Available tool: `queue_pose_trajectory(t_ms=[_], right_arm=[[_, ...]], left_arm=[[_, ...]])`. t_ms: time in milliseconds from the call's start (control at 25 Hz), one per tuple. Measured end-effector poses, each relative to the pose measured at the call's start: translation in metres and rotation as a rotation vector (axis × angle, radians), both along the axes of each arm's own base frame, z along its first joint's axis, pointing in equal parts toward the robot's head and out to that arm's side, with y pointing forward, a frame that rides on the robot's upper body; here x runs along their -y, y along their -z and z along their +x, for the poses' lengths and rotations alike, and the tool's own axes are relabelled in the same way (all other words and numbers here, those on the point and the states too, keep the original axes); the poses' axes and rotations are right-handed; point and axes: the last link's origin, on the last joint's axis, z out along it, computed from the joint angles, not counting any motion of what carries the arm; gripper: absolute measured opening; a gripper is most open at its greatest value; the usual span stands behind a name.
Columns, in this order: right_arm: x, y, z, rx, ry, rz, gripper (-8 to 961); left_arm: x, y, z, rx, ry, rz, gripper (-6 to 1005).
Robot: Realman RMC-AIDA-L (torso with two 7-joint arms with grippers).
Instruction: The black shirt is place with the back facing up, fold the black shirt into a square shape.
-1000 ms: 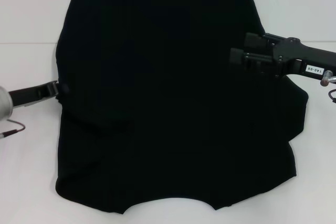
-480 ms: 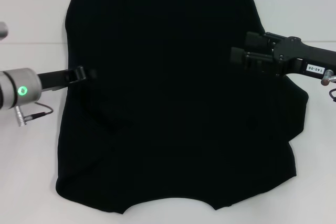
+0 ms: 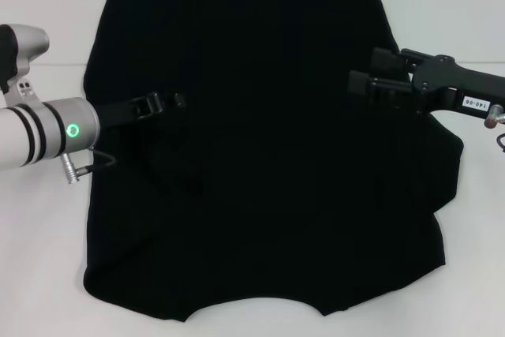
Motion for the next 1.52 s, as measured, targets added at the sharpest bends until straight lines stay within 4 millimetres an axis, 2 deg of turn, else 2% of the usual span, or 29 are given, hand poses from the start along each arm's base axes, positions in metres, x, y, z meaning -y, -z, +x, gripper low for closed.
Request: queue_pose_trajectory(t_ms=[120,200,520,760,1040,1200,1360,1520], right_arm=[[-0.001,-0.005,0.003,0.001,0.008,0.006,852],[0.000,-0.010,0.006,-0.007,0.013,0.011,853],[0.003,-0.044,0.027,-0.050,0.103,0.037,852],[0.004,-0.065,0.043,-0.065,0.192,0.025,853],[0.006,-0.068,0.046,-0.071,0.205,0.027,854],[0.005,-0.069,0.044,-0.072,0.199,0.026,853],[0.004,-0.069,0.043,-0.073,0.198,0.025,852],[0.003,-0.069,0.043,-0.071,0.202,0.029,853]], left_arm=[[0.001,-0.002,0.006,0.072,0.009,0.010,341],[0.003,-0.006,0.005,0.107,0.015,0.014,423],[0.032,-0.024,-0.015,0.138,0.102,0.020,779],[0.042,-0.029,-0.039,0.096,0.031,0.067,908],[0.041,-0.009,-0.042,0.044,-0.005,0.028,906],[0.038,0.006,-0.036,0.013,0.000,-0.009,905],[0.032,0.018,-0.015,0.031,0.054,-0.051,905],[0.026,0.025,0.021,0.094,0.172,-0.102,904]])
